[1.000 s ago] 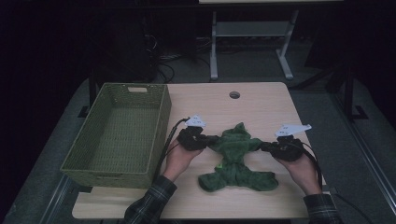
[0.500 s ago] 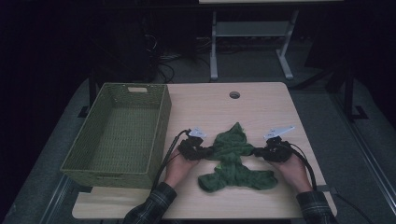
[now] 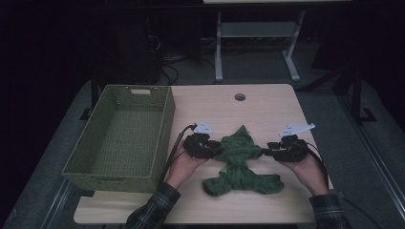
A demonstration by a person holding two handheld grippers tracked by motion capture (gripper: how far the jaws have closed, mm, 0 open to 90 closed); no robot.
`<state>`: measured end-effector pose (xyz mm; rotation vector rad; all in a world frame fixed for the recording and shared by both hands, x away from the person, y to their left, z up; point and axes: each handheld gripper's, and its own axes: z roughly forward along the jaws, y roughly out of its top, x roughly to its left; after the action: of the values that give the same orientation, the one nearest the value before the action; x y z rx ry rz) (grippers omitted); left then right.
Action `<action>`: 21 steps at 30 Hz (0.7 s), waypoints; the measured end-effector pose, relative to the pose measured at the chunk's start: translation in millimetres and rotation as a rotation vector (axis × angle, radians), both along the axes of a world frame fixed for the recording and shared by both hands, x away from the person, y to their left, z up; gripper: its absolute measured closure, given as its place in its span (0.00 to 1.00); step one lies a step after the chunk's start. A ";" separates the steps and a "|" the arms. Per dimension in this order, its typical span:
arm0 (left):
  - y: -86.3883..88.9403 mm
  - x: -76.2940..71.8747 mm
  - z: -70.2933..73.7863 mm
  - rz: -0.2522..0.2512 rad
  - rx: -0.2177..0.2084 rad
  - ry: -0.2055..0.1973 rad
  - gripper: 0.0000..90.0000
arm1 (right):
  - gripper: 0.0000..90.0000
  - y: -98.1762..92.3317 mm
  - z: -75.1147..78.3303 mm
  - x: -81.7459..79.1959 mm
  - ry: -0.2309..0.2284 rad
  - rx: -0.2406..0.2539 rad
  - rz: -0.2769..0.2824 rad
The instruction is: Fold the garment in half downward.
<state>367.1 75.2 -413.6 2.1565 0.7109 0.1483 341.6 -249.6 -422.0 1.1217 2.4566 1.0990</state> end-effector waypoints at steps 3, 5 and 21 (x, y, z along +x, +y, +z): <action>-0.9 10.2 7.2 0.012 -0.011 -0.006 0.67 | 0.71 0.3 6.4 7.8 -0.022 0.026 -0.007; -2.8 17.7 8.8 0.027 -0.026 -0.001 0.67 | 0.71 3.5 8.8 14.3 -0.017 0.016 -0.007; -11.7 60.8 -20.6 0.045 -0.068 0.063 0.61 | 0.70 34.7 -2.1 56.1 0.009 0.050 0.008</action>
<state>427.9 63.6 -434.2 2.0891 0.7901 0.0791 397.7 -214.9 -424.1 1.1342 2.4550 1.1664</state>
